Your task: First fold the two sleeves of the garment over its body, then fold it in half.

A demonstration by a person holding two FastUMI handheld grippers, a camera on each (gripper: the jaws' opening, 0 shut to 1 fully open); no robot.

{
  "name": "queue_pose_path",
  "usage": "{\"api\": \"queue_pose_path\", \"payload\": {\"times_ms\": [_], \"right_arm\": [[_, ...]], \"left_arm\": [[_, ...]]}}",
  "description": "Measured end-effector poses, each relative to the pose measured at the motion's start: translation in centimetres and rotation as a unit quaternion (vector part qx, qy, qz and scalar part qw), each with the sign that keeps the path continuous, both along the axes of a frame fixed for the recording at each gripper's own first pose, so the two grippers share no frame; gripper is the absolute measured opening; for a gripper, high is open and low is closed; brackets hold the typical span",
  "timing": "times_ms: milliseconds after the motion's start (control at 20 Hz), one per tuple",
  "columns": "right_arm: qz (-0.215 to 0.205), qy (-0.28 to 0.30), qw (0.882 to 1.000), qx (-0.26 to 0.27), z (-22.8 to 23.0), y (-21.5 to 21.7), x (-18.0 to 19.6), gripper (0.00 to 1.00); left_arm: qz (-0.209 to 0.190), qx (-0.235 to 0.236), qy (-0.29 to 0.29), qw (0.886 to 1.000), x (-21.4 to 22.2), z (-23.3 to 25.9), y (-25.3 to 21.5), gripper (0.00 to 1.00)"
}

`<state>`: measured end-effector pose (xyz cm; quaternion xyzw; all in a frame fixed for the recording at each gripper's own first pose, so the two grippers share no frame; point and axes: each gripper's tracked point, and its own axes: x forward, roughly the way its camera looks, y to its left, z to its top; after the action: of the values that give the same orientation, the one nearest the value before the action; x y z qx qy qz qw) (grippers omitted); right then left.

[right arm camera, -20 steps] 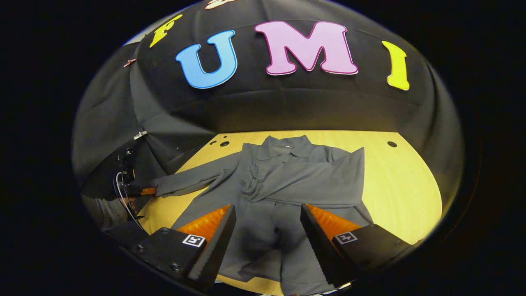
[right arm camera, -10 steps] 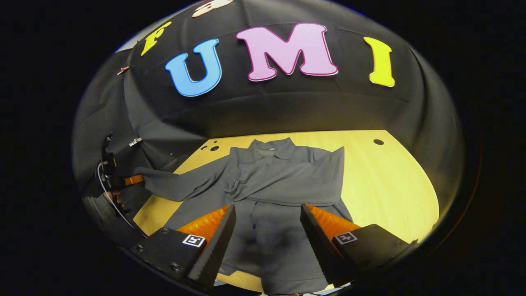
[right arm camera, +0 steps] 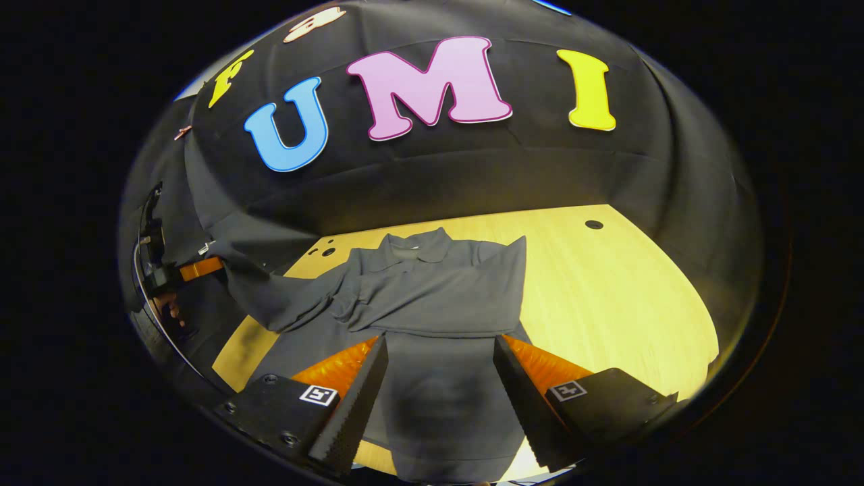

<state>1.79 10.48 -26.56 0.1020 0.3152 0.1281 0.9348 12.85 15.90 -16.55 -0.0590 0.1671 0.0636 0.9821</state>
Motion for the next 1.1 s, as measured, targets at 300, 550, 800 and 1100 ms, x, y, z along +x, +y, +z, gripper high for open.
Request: {"api": "queue_pose_path", "payload": {"times_ms": [300,550,800,1100], "right_arm": [[-0.017,0.005,1.000,0.000,-1.3,-3.0,0.0,0.98],[-0.035,0.013,0.999,0.002,-2.2,-5.8,-0.3,0.98],[-0.037,0.022,0.999,-0.002,-3.2,-7.8,-0.6,0.97],[-0.031,0.041,0.999,0.005,-5.0,-9.6,-0.5,0.98]], "left_arm": [[-0.057,-0.005,-0.003,0.998,1.8,1.1,-10.0,0.06],[-0.113,-0.006,0.016,0.993,3.4,-1.3,-18.3,0.06],[-0.151,0.000,0.055,0.987,4.3,-5.9,-25.3,0.06],[-0.176,0.027,0.089,0.980,5.1,-10.8,-31.2,0.06]]}}
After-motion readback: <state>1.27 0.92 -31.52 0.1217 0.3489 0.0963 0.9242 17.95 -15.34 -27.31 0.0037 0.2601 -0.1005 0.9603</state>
